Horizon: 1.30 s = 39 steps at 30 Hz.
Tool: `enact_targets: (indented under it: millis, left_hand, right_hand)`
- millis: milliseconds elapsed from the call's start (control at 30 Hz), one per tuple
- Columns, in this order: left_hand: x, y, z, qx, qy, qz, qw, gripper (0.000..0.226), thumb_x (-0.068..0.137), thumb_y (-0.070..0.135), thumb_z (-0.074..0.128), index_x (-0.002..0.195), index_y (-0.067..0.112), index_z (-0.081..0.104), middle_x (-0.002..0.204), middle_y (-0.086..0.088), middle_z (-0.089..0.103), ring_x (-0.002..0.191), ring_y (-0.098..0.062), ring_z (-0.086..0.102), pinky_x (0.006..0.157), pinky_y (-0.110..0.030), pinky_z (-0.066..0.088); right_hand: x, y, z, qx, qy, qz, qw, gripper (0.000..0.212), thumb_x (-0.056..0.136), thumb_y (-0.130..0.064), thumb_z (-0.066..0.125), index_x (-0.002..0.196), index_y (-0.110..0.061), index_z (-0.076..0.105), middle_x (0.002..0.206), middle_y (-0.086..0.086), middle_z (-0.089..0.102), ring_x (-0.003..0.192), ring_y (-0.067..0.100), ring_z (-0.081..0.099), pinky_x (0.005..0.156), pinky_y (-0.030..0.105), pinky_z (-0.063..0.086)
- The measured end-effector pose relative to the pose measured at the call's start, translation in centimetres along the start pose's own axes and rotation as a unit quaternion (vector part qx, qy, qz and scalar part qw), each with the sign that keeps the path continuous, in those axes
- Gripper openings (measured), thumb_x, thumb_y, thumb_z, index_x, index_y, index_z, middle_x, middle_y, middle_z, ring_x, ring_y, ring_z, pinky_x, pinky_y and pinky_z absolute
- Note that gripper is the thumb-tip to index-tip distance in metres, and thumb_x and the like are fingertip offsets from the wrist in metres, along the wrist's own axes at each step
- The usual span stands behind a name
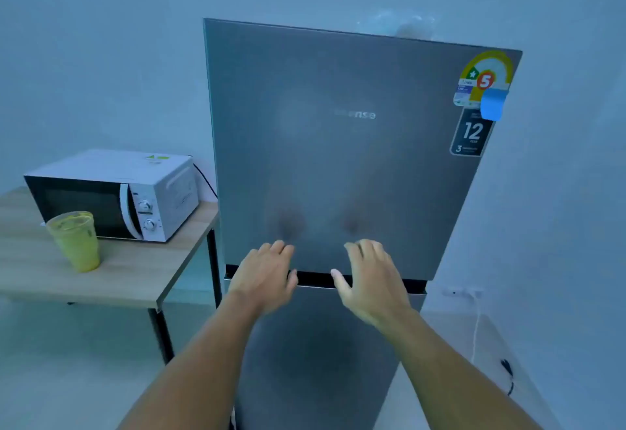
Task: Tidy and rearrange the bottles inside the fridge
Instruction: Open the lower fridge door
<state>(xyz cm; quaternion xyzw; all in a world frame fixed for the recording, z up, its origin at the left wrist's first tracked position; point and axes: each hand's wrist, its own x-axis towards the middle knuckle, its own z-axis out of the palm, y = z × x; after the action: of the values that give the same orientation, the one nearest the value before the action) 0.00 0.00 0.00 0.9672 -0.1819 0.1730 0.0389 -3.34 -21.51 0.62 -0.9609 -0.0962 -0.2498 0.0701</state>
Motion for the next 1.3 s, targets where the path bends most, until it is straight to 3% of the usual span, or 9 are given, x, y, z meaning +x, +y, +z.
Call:
enact_targets:
  millis: [100, 200, 367, 500, 633, 700, 1033, 1167, 1300]
  left_hand:
    - [0.1, -0.2, 2.2, 0.001, -0.063, -0.022, 0.998, 0.043, 0.095, 0.04, 0.04, 0.128, 0.015, 0.052, 0.117, -0.004, 0.06, 0.107, -0.027, 0.057, 0.09, -0.042, 0.047]
    - [-0.1, -0.3, 4.4, -0.041, -0.118, -0.064, 0.99, 0.045, 0.097, 0.043, 0.039, 0.127, 0.013, 0.054, 0.121, -0.007, 0.062, 0.114, -0.029, 0.056, 0.094, -0.042, 0.047]
    - [-0.7, -1.2, 7.1, -0.118, -0.088, -0.103, 0.984, 0.05, 0.101, 0.045, 0.028, 0.123, 0.012, 0.06, 0.12, -0.006, 0.063, 0.115, -0.028, 0.055, 0.094, -0.04, 0.046]
    - [-0.4, -2.9, 8.2, -0.134, -0.034, -0.145, 0.98, 0.068, 0.097, 0.05, 0.013, 0.093, 0.012, 0.07, 0.094, -0.004, 0.067, 0.097, -0.027, 0.058, 0.089, -0.037, 0.045]
    - [0.8, -3.1, 7.8, -0.137, -0.034, -0.207, 0.968, 0.068, 0.103, 0.047, 0.017, 0.075, 0.008, 0.066, 0.083, -0.009, 0.065, 0.087, -0.03, 0.059, 0.073, -0.037, 0.048]
    - [1.3, -3.2, 7.8, -0.12, -0.034, -0.226, 0.966, 0.07, 0.102, 0.048, 0.017, 0.07, 0.007, 0.064, 0.081, -0.011, 0.065, 0.084, -0.032, 0.06, 0.068, -0.037, 0.049]
    - [1.5, -3.6, 8.1, -0.087, -0.015, -0.216, 0.972, 0.07, 0.102, 0.047, 0.023, 0.071, 0.006, 0.07, 0.078, -0.016, 0.069, 0.079, -0.038, 0.063, 0.065, -0.037, 0.048]
    - [1.4, -3.5, 6.8, -0.033, -0.04, -0.205, 0.977, 0.068, 0.102, 0.05, 0.024, 0.068, 0.012, 0.069, 0.073, -0.011, 0.068, 0.071, -0.036, 0.064, 0.065, -0.035, 0.047]
    - [0.7, -3.4, 5.5, -0.049, 0.02, -0.085, 0.995, 0.049, 0.098, 0.047, 0.04, 0.06, 0.019, 0.05, 0.06, 0.005, 0.05, 0.052, -0.024, 0.053, 0.048, -0.026, 0.031]
  right_hand:
    - [-0.8, 0.1, 2.9, 0.011, -0.064, 0.021, 0.998, 0.039, 0.095, -0.047, 0.048, 0.114, -0.015, 0.06, 0.112, -0.001, 0.054, 0.107, 0.022, 0.05, 0.093, 0.033, 0.045]
    - [-1.6, 0.2, 5.9, 0.07, -0.139, 0.108, 0.982, 0.043, 0.099, -0.045, 0.045, 0.126, -0.014, 0.055, 0.125, -0.001, 0.053, 0.121, 0.022, 0.046, 0.103, 0.034, 0.041]
    - [-2.5, 1.0, 9.8, 0.122, -0.145, 0.18, 0.965, 0.051, 0.1, -0.045, 0.041, 0.138, -0.012, 0.051, 0.143, -0.001, 0.05, 0.137, 0.02, 0.039, 0.119, 0.037, 0.029]
    - [-1.4, 1.8, 10.3, 0.131, -0.119, 0.217, 0.96, 0.045, 0.101, -0.046, 0.038, 0.128, -0.016, 0.058, 0.13, 0.0, 0.059, 0.129, 0.022, 0.044, 0.117, 0.041, 0.029]
    - [0.2, 2.0, 10.6, 0.155, -0.107, 0.275, 0.943, 0.059, 0.104, -0.048, 0.027, 0.089, -0.01, 0.07, 0.106, 0.008, 0.067, 0.113, 0.029, 0.052, 0.1, 0.039, 0.042]
    - [0.5, 1.8, 10.6, 0.143, -0.097, 0.288, 0.942, 0.063, 0.104, -0.048, 0.026, 0.08, -0.009, 0.069, 0.1, 0.009, 0.068, 0.108, 0.03, 0.054, 0.091, 0.038, 0.045]
    - [0.7, 2.3, 11.0, 0.148, -0.09, 0.276, 0.945, 0.061, 0.105, -0.045, 0.031, 0.076, -0.006, 0.068, 0.095, 0.014, 0.069, 0.107, 0.031, 0.053, 0.092, 0.039, 0.045]
    - [-0.4, 1.9, 11.4, 0.153, -0.085, 0.275, 0.945, 0.043, 0.105, -0.038, 0.038, 0.089, -0.006, 0.063, 0.102, 0.011, 0.06, 0.111, 0.031, 0.047, 0.096, 0.04, 0.041]
    - [-3.0, 1.0, 11.6, 0.141, -0.054, 0.26, 0.954, 0.032, 0.099, -0.041, 0.049, 0.109, -0.012, 0.056, 0.11, 0.002, 0.051, 0.112, 0.024, 0.044, 0.092, 0.04, 0.046]
